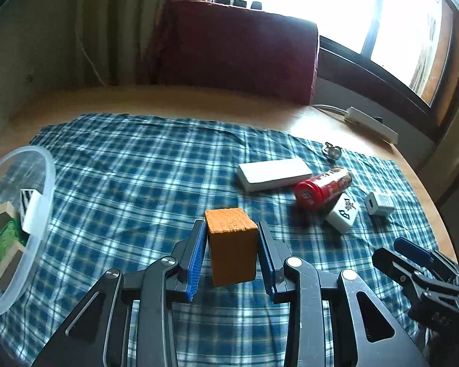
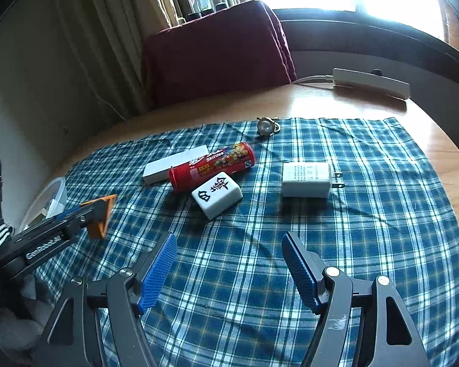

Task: Organize rigid objects
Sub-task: 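Grasp the orange wooden block with the left tool, then grasp the white mahjong tile with the right tool while the left tool lowers the orange block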

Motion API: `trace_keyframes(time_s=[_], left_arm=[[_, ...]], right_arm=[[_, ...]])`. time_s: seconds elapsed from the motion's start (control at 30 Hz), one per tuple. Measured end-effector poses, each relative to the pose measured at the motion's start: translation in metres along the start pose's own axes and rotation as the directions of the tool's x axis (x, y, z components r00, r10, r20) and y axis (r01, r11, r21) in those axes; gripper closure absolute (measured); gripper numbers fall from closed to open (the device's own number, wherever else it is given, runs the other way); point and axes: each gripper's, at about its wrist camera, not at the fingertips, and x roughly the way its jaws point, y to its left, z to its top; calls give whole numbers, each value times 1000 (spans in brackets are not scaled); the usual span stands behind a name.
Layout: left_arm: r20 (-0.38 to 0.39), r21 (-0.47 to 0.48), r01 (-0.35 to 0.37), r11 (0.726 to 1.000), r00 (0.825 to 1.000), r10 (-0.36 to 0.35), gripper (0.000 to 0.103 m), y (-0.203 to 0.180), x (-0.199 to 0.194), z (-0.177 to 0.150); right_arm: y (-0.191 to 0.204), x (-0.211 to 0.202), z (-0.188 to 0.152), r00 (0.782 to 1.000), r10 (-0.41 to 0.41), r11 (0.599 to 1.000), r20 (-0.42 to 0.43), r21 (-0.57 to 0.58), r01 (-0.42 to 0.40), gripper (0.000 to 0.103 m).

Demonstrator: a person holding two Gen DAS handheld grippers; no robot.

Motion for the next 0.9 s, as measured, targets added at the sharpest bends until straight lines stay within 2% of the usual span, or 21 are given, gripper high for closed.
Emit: trace_keyframes(time_s=[0.27,0.6,0.77,0.9], left_arm=[[28,-11,-18,1000,999,18,69,10,-7,-1],[25,-17,-9,1000,1000,10,69,10,-8,-1],[18,-23,-3,1000,1000,3,69,10,-8,-1],[18,-23,-2,1000,1000,2,69,10,-8,-1]], right_arm=[[10,14,13,997,-67,994,-26,-86,65,29],[36,47,28,995,-78,982,-60,-175,67,41],[37,62,29,992,-99,980,-80,-182,84,52],[37,61,28,992,-106,978,-73,-189,91,53]])
